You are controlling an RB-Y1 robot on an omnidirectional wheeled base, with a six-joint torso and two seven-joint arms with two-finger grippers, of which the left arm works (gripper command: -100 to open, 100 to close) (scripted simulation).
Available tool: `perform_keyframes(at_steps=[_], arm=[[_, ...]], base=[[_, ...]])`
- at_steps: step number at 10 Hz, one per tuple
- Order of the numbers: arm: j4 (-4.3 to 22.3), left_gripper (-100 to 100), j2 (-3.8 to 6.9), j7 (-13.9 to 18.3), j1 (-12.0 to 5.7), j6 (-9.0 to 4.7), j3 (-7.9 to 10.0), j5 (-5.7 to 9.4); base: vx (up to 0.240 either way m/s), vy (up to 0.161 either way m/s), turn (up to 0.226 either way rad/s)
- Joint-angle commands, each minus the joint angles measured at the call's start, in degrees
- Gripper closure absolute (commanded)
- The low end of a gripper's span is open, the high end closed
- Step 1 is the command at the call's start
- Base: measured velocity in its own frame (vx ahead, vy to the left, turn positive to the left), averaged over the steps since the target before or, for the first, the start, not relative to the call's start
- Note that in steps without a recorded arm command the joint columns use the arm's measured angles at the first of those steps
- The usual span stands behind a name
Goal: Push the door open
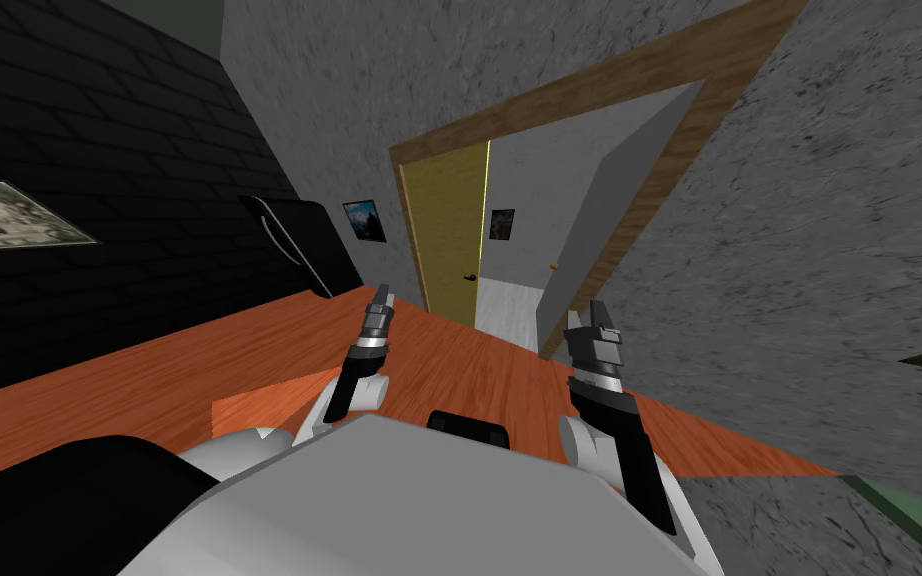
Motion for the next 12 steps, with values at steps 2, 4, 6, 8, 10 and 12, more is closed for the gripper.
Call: perform_keyframes(at_steps=[2, 4, 6, 8, 10, 12], arm=[[3.45, -100, 0.59, 0.59, -1.30, -0.83, -0.31, -0.16], [5.60, -100, 0.90, 0.96, -2.11, -1.34, -0.50, -0.26], [8.35, -100, 1.25, 1.43, -3.15, -2.00, -0.75, -0.39], [10.37, -100, 1.48, 1.78, -3.91, -2.49, -0.93, -0.49], [12.68, -100, 1.70, 2.17, -4.78, -3.04, -1.14, -0.60], [14.98, -100, 1.92, 2.57, -5.64, -3.59, -1.35, -0.71]], base=[[0.117, 0.007, -0.009], [0.146, 0.018, -0.008], [0.132, 0.002, -0.008], [0.110, 0.012, -0.009], [0.123, 0.018, -0.009], [0.072, -0.001, -0.006]])
